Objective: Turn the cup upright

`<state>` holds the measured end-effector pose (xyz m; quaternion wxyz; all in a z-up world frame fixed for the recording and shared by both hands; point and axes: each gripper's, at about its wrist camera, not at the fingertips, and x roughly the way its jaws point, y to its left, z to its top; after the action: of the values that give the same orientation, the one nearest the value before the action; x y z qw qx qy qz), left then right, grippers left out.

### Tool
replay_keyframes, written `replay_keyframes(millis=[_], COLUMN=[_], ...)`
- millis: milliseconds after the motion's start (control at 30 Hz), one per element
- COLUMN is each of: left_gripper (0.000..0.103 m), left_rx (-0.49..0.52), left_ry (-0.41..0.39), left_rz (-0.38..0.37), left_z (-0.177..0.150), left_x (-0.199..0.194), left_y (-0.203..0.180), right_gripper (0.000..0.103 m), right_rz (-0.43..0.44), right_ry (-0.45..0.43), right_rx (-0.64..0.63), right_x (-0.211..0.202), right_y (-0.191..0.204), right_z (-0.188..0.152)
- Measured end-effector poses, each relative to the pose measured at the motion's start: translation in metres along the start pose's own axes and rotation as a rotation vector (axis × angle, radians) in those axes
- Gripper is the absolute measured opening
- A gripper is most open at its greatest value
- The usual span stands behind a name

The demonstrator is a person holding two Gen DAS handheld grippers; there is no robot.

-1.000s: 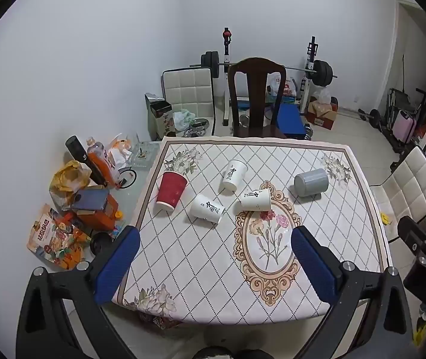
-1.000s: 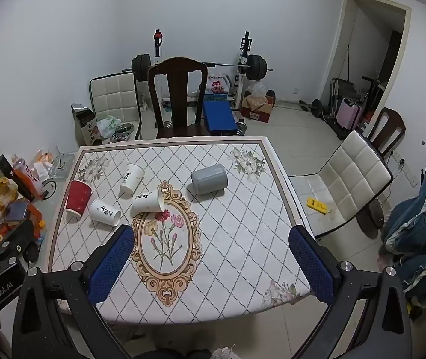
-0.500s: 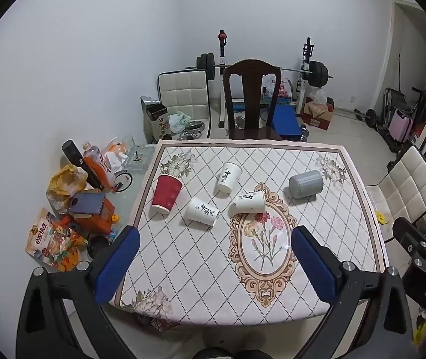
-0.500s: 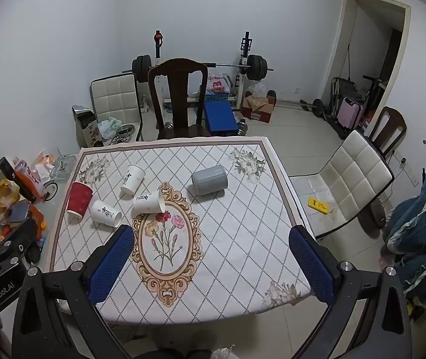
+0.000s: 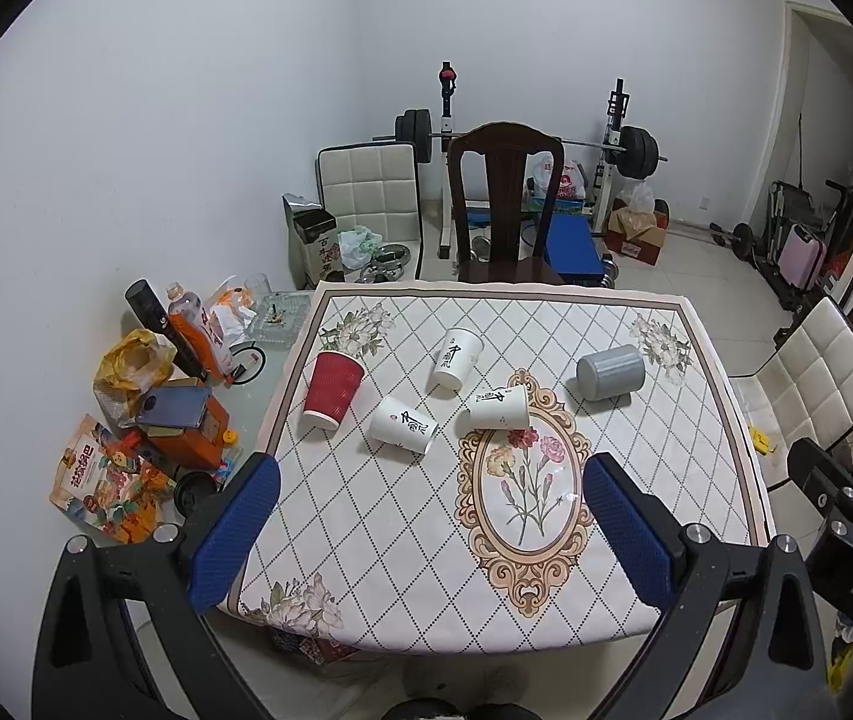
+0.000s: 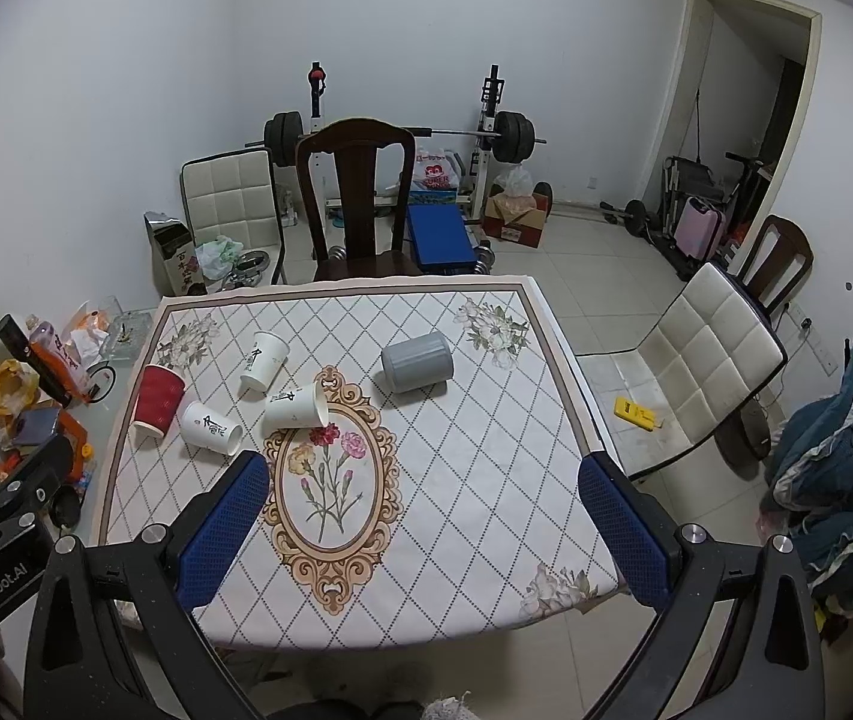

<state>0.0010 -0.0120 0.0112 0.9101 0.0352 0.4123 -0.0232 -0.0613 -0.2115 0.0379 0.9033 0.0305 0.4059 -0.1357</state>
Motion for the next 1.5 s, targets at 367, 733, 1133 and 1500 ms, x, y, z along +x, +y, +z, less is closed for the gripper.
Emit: replay_keyframes(millis=[367,733,1133,1500], left_gripper=[0.103,0.103,0.103,0.103], left_rx=[-0.003,-0.003,0.001,-0.004], left_ry=[-0.001,0.001,0.0,0.0], left_rz=[-0.003,-0.005,-0.012,-0.011], left_z=[0.0,0.0,-0.003,-0.002], left_x=[-0.001,-0.003,-0.005,-0.004], left_y=[0.0,-0.002,-0.011,-0.011], right_gripper=[0.103,0.103,0.103,0.103], right_rz=[-0.006,-0.004,-0.005,-0.004], right_ry=[-0.001,-0.002,0.002,0.001], right_rx=[-0.01,-0.009,-0.011,-0.011], right_x=[-0.007,-0.008,-0.008,-0.008], right_y=[0.002,0.001,0.002,0.002], right_z=[-0.003,-0.003,-0.005,-0.004])
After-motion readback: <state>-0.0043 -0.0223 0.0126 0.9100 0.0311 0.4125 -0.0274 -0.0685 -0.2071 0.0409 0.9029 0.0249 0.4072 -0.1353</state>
